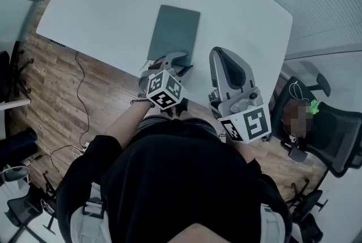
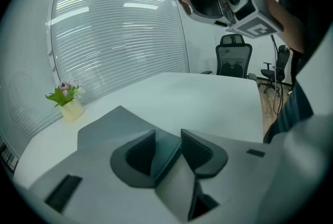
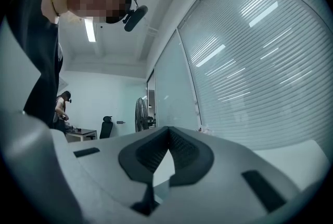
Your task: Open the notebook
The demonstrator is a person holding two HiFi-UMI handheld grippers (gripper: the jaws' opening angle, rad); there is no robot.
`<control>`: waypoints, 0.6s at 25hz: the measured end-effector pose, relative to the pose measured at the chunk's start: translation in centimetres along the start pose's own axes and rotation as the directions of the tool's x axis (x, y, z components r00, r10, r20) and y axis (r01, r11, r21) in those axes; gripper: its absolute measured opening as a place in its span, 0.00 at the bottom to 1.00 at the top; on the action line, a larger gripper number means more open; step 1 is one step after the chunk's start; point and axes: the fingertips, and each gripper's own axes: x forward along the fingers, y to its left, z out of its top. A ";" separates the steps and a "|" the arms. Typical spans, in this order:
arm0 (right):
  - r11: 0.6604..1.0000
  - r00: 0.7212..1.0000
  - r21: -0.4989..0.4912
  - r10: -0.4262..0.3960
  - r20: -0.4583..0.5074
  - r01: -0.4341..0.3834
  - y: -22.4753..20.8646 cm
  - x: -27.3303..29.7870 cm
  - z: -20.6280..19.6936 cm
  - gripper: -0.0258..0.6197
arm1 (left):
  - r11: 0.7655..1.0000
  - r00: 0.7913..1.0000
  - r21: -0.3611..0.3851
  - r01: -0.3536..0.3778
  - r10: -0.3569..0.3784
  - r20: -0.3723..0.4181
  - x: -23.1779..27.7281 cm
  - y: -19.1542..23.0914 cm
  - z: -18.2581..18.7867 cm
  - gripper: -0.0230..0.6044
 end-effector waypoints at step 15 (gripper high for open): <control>0.999 0.999 -0.021 0.032 0.000 -0.032 -0.1 0.6 0.4 0.05 | 0.982 0.993 -0.153 0.106 -0.097 0.067 -0.3 -0.6 0.5 0.12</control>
